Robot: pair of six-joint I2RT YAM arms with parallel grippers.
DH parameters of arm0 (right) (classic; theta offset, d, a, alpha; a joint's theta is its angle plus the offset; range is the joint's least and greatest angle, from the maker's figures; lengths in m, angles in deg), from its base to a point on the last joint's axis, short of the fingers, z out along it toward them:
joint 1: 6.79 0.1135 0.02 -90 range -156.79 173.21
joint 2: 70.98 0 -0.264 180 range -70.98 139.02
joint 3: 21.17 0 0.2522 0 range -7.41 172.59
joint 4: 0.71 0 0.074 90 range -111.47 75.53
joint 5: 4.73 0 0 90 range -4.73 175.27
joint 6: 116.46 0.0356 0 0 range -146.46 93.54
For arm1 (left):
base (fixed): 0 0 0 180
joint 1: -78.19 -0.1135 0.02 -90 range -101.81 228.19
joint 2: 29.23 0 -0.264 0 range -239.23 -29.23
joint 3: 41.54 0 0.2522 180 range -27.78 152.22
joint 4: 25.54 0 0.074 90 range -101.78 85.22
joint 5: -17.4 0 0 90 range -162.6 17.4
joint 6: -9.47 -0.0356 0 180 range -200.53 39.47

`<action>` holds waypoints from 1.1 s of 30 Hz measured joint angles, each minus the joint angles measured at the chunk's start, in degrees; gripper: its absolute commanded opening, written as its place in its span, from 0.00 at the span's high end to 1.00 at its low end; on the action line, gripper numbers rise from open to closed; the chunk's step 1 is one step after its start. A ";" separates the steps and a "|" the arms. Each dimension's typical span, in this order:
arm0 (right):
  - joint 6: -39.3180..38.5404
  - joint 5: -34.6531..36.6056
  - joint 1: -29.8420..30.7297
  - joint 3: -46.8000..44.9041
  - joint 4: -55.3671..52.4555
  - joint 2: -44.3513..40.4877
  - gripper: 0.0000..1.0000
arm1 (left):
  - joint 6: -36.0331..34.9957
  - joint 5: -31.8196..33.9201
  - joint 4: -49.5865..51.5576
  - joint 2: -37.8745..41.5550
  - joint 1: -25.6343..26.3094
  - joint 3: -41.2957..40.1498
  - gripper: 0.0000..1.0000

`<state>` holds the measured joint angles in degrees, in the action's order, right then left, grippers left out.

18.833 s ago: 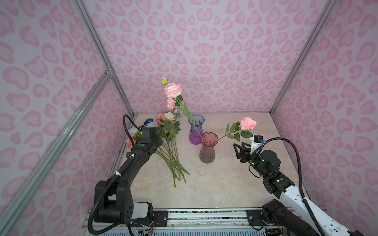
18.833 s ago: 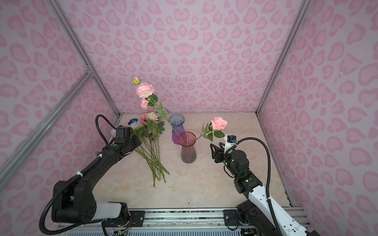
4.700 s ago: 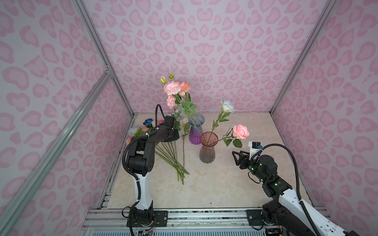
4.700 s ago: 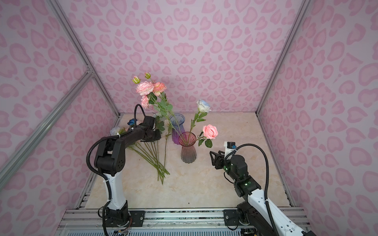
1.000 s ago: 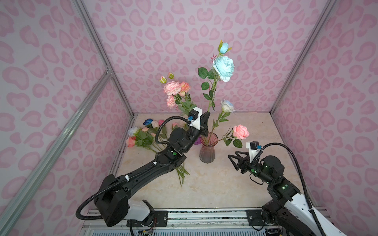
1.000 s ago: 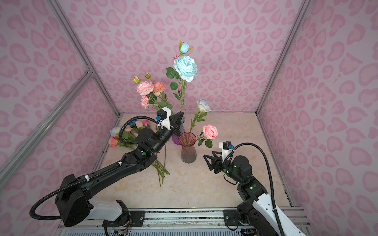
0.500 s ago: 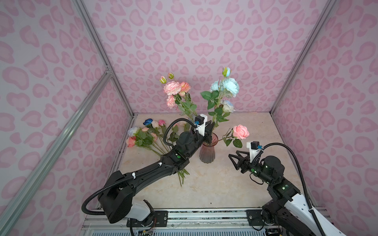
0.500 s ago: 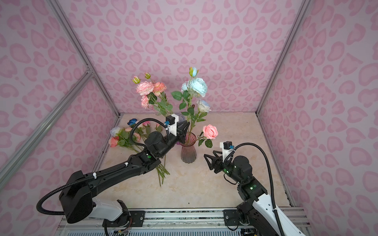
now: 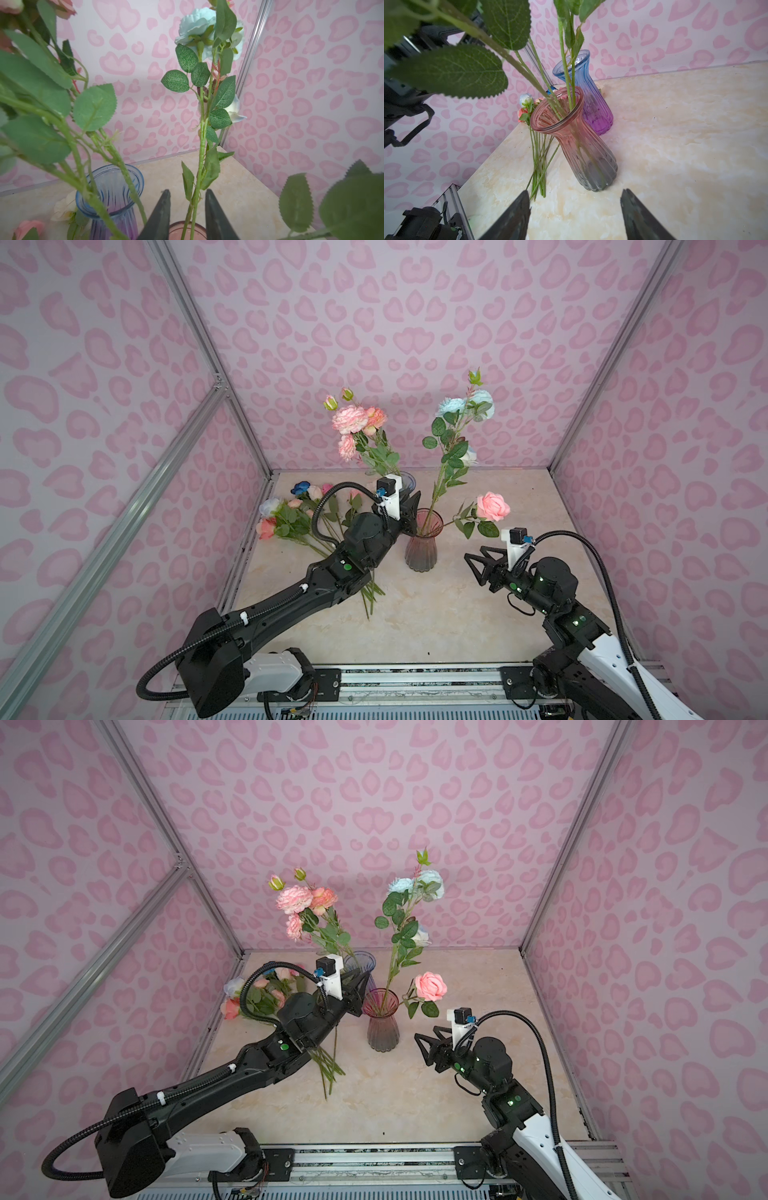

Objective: Arrange flowers in a vase
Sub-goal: Place the flower in the vase, then pick up the flower from the top-center of the table.

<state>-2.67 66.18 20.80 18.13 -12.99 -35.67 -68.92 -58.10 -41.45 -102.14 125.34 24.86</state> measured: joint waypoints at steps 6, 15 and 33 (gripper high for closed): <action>0.00 -0.04 0.00 0.13 0.35 0.57 0.30 | 1.79 -0.04 1.49 5.01 0.11 -3.43 0.72; 0.07 0.02 0.00 0.31 0.57 0.92 0.31 | 1.81 9.81 7.34 20.04 -1.29 -10.84 0.69; 1.62 6.21 0.04 -2.86 3.37 2.25 0.32 | 20.98 -15.02 34.69 -19.76 -28.48 6.12 0.68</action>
<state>-1.05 72.38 20.84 15.27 -9.63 -33.42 -47.93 -73.11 -6.77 -121.90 96.86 30.98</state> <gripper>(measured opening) 0.684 0.318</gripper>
